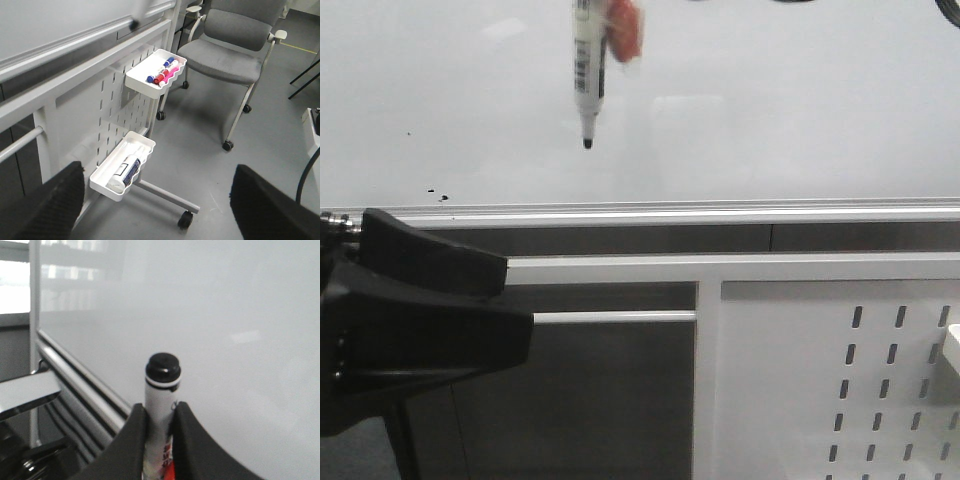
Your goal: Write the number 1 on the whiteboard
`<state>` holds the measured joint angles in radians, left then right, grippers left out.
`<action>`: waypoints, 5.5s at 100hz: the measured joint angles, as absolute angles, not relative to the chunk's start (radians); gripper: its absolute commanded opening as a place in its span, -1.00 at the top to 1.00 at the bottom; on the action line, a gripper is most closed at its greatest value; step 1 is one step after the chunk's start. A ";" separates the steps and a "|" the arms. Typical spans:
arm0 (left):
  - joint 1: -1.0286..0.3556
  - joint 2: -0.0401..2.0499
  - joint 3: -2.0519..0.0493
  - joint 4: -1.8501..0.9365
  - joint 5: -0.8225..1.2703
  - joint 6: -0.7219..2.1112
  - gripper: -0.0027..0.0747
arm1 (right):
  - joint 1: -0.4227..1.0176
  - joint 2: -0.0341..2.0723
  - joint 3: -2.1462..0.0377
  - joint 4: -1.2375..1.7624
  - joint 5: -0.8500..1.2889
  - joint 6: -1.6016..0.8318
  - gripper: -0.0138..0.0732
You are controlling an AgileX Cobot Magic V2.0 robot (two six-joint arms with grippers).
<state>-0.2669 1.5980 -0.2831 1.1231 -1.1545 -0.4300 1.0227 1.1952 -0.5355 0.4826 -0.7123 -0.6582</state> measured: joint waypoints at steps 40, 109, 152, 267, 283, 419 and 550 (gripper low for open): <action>-0.267 1.598 -0.269 1.096 -1.154 -0.430 -0.49 | 1.012 1.235 -0.535 0.476 -0.858 -0.868 0.84; -0.267 1.597 -0.269 1.091 -1.154 -0.430 -0.48 | 1.003 1.263 -0.535 0.326 -0.776 -1.269 0.84; -0.267 1.597 -0.269 1.083 -1.154 -0.430 -0.48 | 0.906 1.353 -0.535 0.181 -0.885 -1.299 0.84; -0.267 1.597 -0.269 1.057 -1.154 -0.430 -0.48 | 0.850 1.536 -0.541 0.053 -1.020 -1.402 0.84; -0.267 1.597 -0.269 1.057 -1.154 -0.430 -0.48 | 0.850 1.565 -0.553 0.045 -1.058 -1.426 0.84; -0.267 1.597 -0.269 1.009 -1.154 -0.430 -0.48 | 0.725 1.644 -0.639 -0.052 -1.007 -1.527 0.84; -0.267 1.597 -0.269 1.021 -1.154 -0.430 -0.48 | 0.808 1.771 -0.575 0.020 -1.129 -1.445 0.84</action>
<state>-0.2669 1.5971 -0.2691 1.0210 -1.1545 -0.4300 0.8080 1.7706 -0.5750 0.0204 -1.1290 -1.4447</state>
